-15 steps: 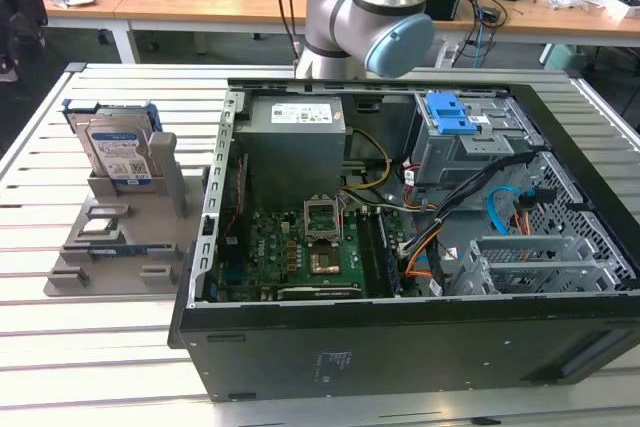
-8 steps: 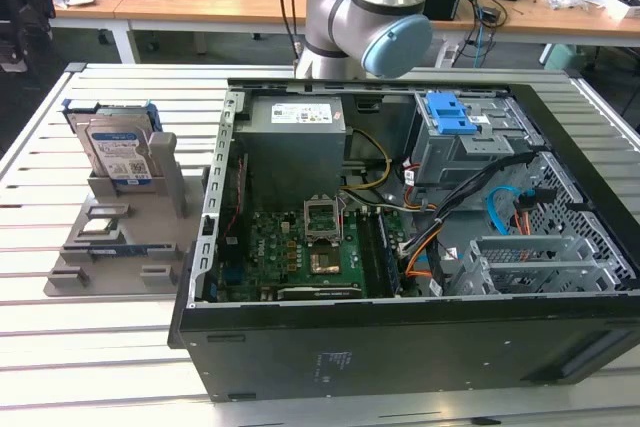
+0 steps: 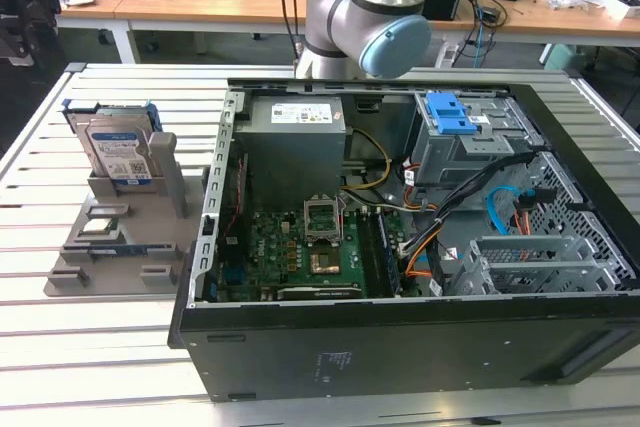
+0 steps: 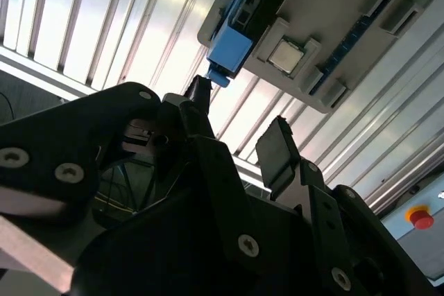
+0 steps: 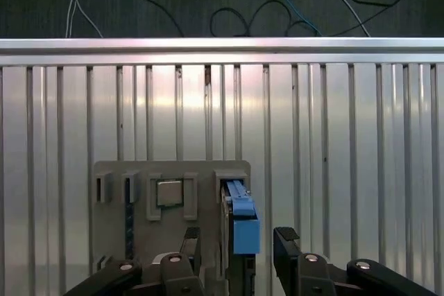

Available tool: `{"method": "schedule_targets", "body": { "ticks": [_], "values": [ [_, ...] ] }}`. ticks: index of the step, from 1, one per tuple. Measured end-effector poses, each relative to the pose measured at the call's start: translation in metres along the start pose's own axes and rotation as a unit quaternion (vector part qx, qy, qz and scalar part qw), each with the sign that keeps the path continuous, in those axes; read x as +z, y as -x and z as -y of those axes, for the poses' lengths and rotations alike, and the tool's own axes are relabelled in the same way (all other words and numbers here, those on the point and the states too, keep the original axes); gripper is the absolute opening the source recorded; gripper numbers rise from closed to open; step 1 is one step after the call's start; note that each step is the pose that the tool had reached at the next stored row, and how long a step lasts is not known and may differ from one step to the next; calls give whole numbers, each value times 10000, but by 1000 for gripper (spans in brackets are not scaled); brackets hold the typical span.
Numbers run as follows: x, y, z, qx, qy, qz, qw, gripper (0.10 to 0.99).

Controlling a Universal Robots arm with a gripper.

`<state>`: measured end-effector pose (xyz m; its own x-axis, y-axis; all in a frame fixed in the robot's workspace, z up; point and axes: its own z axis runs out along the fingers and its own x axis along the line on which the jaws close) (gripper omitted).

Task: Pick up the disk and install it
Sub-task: 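Pick up the disk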

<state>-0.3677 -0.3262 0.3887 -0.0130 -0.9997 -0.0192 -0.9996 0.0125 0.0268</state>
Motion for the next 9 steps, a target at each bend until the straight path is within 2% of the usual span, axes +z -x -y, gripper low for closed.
{"method": "schedule_targets", "body": {
  "ticks": [6, 9],
  "values": [
    [65, 4, 19, 1, 2, -3, 10000, 541],
    [126, 5, 37, 1, 0, -5, 10000, 541]
  ]
}}
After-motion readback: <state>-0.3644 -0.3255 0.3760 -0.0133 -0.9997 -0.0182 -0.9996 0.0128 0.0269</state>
